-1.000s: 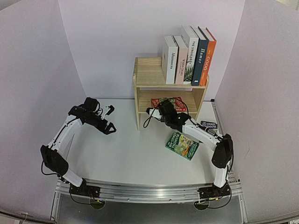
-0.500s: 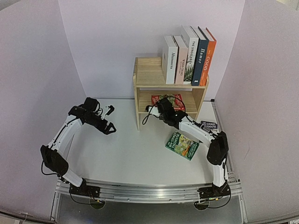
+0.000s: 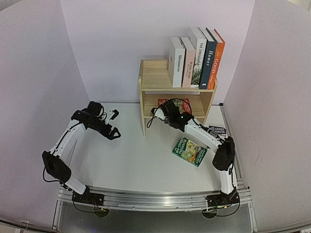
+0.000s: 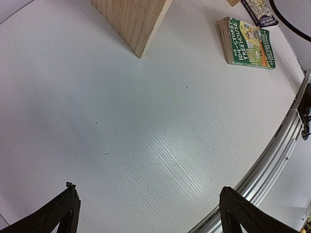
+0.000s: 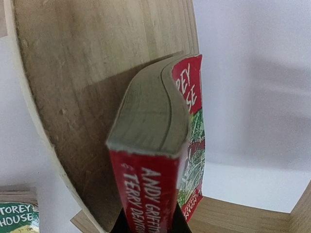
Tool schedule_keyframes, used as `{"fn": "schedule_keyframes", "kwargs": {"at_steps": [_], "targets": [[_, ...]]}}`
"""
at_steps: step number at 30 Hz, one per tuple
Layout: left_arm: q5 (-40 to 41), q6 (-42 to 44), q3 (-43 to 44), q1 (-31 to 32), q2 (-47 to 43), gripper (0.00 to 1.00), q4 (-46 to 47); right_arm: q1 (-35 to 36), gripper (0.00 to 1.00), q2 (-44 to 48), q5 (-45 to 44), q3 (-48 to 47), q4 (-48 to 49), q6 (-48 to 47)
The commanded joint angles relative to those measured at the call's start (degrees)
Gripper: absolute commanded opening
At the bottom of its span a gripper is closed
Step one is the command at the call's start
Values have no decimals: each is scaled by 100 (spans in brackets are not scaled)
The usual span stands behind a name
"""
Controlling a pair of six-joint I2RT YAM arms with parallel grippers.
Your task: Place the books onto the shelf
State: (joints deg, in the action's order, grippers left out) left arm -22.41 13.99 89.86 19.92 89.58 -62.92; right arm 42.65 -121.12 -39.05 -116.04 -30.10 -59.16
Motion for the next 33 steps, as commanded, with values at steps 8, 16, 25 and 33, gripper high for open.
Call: {"fn": "schedule_keyframes", "kwargs": {"at_steps": [8, 16, 25, 33], "targets": [[-59, -36, -52, -3, -79, 100, 94, 77, 59, -129, 4, -394, -404, 262], [-91, 7, -112, -2, -115, 100, 86, 121, 69, 204, 460, 14, -422, 172], [-195, -8, -120, 0, -93, 100, 78, 146, 82, 509, 969, 187, -509, 408], [-216, 11, -186, -5, -131, 100, 85, 190, 84, 953, 1265, 551, -520, 848]]}}
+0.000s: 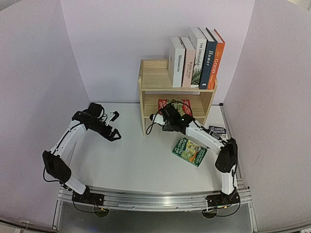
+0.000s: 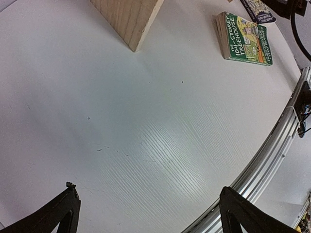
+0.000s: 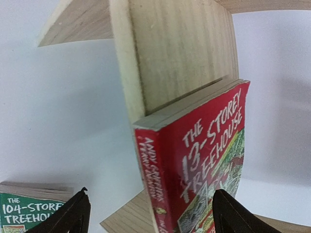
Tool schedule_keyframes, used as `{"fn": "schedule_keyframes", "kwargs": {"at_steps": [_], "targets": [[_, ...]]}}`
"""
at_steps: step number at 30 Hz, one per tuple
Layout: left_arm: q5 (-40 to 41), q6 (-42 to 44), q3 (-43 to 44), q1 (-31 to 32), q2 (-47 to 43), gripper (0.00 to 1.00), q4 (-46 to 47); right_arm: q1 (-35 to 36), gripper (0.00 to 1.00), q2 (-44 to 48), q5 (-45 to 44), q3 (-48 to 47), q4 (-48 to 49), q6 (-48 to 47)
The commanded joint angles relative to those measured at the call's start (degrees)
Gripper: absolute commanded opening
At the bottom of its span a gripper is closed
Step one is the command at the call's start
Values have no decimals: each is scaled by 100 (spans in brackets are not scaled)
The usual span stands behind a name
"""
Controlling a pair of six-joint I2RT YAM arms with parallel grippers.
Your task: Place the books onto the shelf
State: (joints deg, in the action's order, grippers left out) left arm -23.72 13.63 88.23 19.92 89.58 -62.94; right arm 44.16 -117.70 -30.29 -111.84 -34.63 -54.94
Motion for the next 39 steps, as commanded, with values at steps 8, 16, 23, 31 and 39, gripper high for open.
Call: {"fn": "schedule_keyframes", "kwargs": {"at_steps": [8, 16, 23, 31, 39], "targets": [[-137, 34, 47, -6, -67, 100, 69, -139, 76, 742, 763, 239, -84, 665], [-77, 38, 36, -5, -113, 100, 54, -215, 69, 337, 892, -218, -92, 645], [-30, 47, -28, -6, -150, 100, 83, -281, 60, 137, 881, -427, -112, 573], [-31, 53, -13, -2, -130, 100, 87, -339, 57, 27, 815, -542, -127, 551], [-36, 50, 2, -6, -124, 100, 83, -397, 54, -100, 847, -703, -163, 531]]}}
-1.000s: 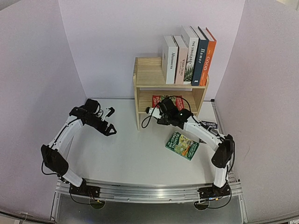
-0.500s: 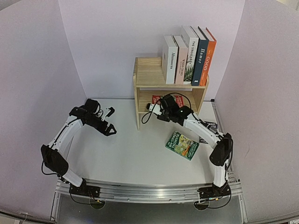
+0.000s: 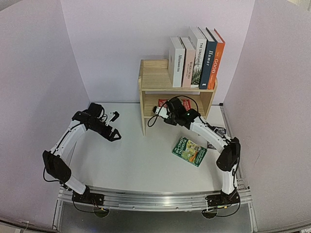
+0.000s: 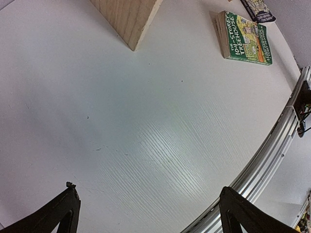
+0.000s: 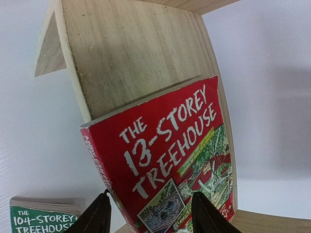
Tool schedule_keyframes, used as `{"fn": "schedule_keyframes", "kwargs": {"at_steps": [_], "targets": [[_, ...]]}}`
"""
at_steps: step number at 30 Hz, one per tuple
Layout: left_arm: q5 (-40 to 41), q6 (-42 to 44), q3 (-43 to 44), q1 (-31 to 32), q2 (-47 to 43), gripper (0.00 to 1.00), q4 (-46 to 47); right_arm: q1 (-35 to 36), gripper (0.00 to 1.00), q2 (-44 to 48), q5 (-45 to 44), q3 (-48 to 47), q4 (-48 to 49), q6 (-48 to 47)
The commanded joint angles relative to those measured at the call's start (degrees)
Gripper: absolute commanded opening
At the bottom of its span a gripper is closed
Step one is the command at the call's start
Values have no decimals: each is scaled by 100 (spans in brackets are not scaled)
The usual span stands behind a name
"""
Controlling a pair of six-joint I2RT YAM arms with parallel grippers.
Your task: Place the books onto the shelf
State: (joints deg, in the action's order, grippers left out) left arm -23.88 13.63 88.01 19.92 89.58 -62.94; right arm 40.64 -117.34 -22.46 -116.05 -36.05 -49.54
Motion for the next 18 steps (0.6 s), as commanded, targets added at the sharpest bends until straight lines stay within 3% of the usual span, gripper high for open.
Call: {"fn": "schedule_keyframes", "kwargs": {"at_steps": [1, 18], "targets": [[-20, 47, 24, -5, -125, 100, 84, -51, 54, -148, 65, -292, -24, -11], [-27, 45, -3, -2, -144, 100, 81, -101, 54, -207, 11, -380, -107, -113]]}}
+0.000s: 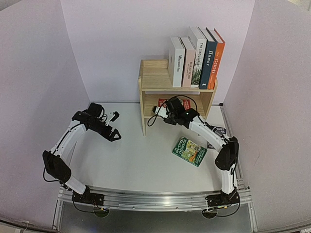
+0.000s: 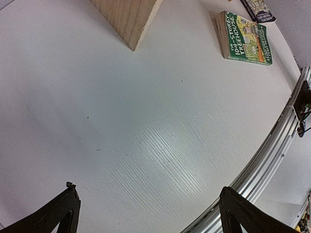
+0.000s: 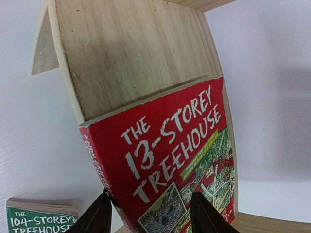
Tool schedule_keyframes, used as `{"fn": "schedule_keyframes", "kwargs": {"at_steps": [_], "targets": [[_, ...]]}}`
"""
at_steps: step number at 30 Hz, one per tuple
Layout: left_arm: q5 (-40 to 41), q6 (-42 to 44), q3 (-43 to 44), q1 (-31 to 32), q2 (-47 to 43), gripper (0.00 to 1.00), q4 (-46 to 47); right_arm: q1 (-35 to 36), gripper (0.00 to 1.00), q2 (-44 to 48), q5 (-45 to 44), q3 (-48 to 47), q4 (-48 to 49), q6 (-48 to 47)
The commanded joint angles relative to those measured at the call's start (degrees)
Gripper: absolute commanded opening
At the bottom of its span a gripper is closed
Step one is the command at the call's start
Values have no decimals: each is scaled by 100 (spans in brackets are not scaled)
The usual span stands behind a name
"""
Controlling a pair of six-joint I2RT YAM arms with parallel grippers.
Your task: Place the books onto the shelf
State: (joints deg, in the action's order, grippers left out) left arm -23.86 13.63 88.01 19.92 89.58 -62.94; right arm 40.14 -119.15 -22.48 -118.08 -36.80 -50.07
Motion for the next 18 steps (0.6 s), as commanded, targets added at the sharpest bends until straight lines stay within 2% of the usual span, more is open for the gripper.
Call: {"fn": "schedule_keyframes", "kwargs": {"at_steps": [1, 7, 11, 13, 15, 18], "targets": [[-36, 45, -3, -5, -148, 100, 82, -50, 55, 16, 63, -124, -44, -50], [-37, 85, -68, -2, -223, 100, 86, 235, 69, 531, -61, 275, -54, 147], [-52, 97, -115, -5, -258, 100, 89, 698, 76, 1030, -375, 708, -55, 970], [-66, 101, -144, -6, -265, 100, 97, 840, 78, 1329, -468, 1054, -56, 1789], [-90, 117, -160, -4, -259, 100, 104, 874, 78, 1595, -631, 1479, -74, 3013], [-92, 126, -170, -5, -239, 100, 106, 873, 79, 2202, -743, 2461, -81, 4630]]}}
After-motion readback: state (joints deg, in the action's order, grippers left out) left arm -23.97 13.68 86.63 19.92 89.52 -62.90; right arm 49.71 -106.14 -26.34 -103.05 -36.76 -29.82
